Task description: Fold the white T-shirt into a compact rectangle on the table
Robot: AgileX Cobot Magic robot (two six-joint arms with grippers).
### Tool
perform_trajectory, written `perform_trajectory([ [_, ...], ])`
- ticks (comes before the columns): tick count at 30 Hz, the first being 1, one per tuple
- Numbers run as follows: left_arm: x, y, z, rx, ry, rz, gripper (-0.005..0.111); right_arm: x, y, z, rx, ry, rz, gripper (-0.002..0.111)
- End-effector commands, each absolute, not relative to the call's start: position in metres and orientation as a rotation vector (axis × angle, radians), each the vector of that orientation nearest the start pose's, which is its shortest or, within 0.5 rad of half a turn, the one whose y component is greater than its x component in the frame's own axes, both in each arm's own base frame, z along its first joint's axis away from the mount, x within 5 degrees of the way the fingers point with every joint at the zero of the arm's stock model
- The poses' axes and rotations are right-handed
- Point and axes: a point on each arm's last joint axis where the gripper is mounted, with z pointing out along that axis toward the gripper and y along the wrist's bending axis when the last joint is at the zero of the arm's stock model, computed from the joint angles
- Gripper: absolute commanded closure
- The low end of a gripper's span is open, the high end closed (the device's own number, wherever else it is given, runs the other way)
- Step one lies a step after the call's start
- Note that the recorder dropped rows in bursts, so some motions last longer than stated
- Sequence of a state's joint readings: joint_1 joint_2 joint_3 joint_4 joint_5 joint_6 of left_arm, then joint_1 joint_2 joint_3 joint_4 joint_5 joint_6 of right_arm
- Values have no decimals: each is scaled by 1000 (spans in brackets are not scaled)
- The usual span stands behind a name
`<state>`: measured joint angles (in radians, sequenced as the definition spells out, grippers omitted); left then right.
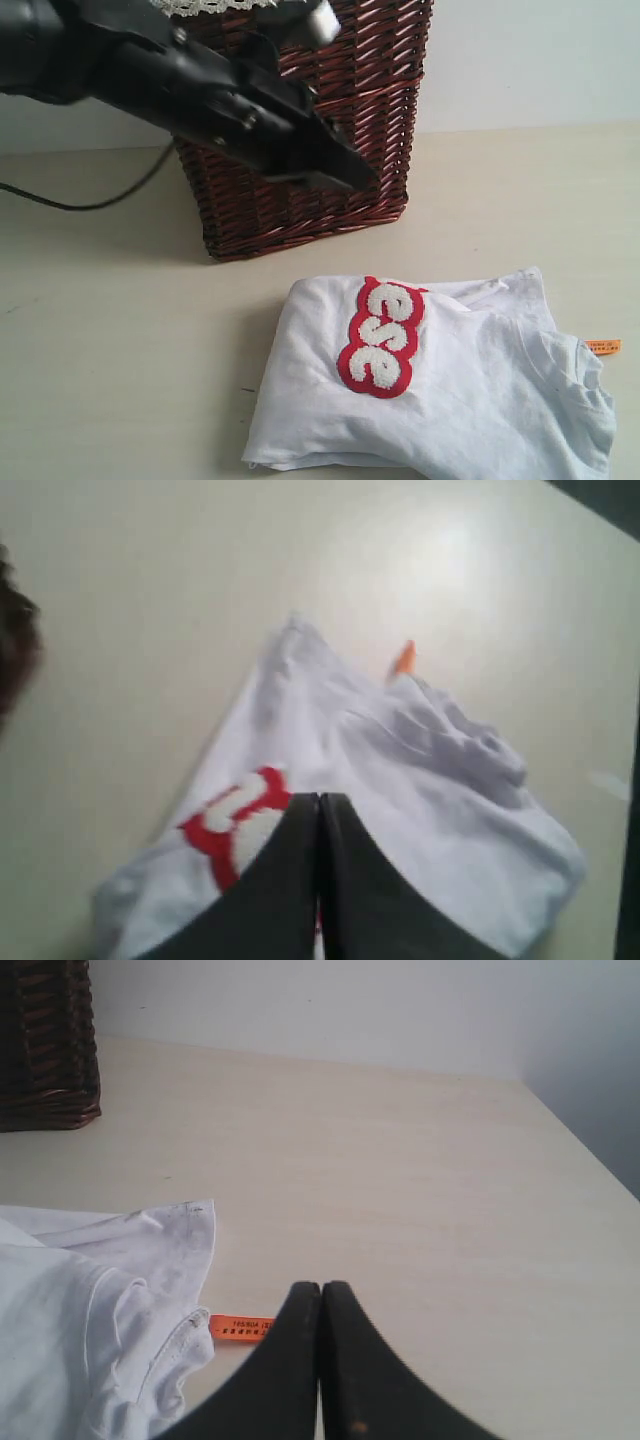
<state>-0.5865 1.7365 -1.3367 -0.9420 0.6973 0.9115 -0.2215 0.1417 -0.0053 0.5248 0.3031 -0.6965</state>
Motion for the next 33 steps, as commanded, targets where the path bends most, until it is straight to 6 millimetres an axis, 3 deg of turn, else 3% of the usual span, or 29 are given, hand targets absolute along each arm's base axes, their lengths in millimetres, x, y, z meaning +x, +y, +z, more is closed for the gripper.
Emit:
perform_trajectory([
  [1, 297, -198, 320, 885, 2088, -674, 107, 64, -1, 181, -82, 1885, -148, 108],
  [3, 297, -163, 337, 803, 2042, -517, 107, 64, -1, 181, -82, 1885, -148, 108],
  [7, 277, -94, 391, 524, 1813, -254, 107, 64, -1, 181, -82, 1885, -148, 108],
  [11, 230, -40, 435, 289, 1581, -82, 107, 64, -1, 181, -82, 1885, -148, 108],
  [14, 187, -21, 446, 232, 1524, -37, 107, 64, -1, 181, -82, 1885, -148, 108],
  [17, 152, -14, 433, 191, 1574, -68, 107, 64, -1, 181, -82, 1885, -148, 108],
  [19, 132, -13, 412, 163, 1636, -104, 107, 64, -1, 181, -82, 1885, -148, 108],
  [22, 114, -13, 370, 157, 1723, -119, 107, 64, -1, 181, -82, 1885, -148, 108],
  [25, 104, -14, 342, 153, 1761, -125, 107, 64, -1, 181, -82, 1885, -148, 108],
  [30, 97, -15, 330, 148, 1769, -140, 107, 64, -1, 181, -82, 1885, -148, 108],
  [32, 96, -13, 329, 194, 1774, -58, 107, 64, -1, 181, -82, 1885, -148, 108],
  [33, 95, -14, 327, 169, 1802, -110, 107, 64, -1, 181, -82, 1885, -148, 108],
])
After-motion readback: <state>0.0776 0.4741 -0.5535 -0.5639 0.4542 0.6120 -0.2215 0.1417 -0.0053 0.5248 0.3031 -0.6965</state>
